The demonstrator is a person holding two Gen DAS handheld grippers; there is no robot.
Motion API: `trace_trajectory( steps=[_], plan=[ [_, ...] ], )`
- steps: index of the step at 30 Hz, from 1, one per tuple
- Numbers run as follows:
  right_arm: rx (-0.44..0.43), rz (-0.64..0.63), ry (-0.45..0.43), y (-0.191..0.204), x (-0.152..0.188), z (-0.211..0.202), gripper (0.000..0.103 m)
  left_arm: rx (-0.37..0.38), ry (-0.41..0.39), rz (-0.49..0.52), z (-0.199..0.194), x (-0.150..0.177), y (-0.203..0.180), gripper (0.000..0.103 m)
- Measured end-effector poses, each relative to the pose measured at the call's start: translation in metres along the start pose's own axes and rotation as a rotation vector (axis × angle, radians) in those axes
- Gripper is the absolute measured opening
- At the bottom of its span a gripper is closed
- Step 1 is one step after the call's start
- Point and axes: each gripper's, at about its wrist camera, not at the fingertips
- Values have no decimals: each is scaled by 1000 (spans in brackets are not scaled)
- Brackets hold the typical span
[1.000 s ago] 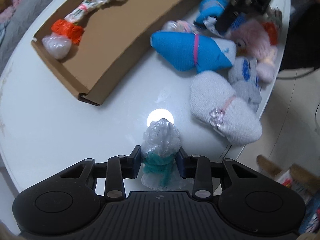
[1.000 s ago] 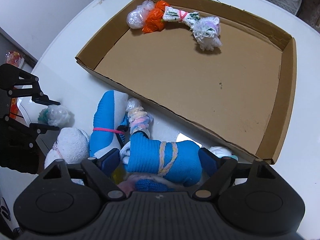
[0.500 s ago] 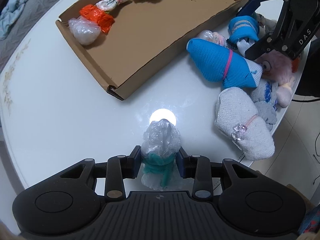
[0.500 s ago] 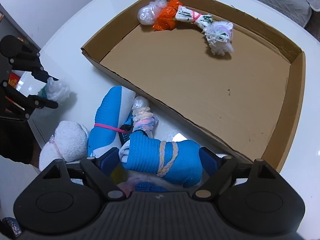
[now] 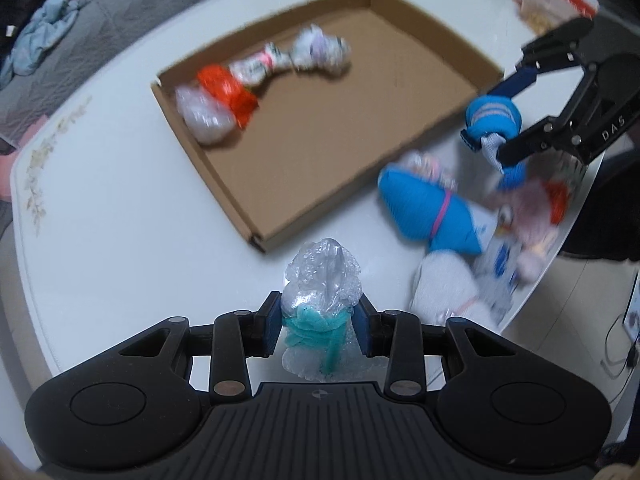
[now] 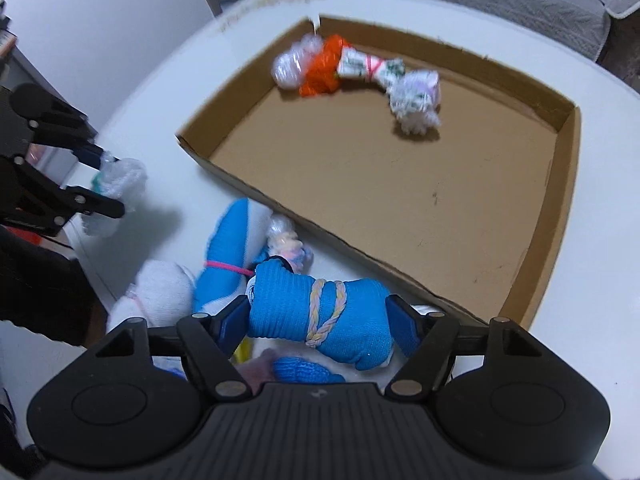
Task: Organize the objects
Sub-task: 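Carry both bundles into the box and lower them beside the other bundles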
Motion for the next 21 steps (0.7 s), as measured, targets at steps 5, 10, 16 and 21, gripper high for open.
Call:
trace_trajectory(
  steps=[5,10,16,21],
  plan=[
    [23,57,-125,-14,-12,-24,69,-11,-91,-69,-20,-23,8,44],
    [103,59,-221,-18,-31,-33,69,-40,-168,-130,-19,-56,15,44],
    [112,-31,-238,-8,-58,-5,69,-50,-174,-197,13,-88,23,44],
    [119,-109,-182,-3,-72,33,69,-55,-139,-231,45,-94,30,44]
  ],
)
Point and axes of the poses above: each gripper's, at about its wrist camera, not at the fingertips, and z roughly the way its jaws point, y to its left, x to its underside, and after that the axes turned 4 degrees about -y, right-handed
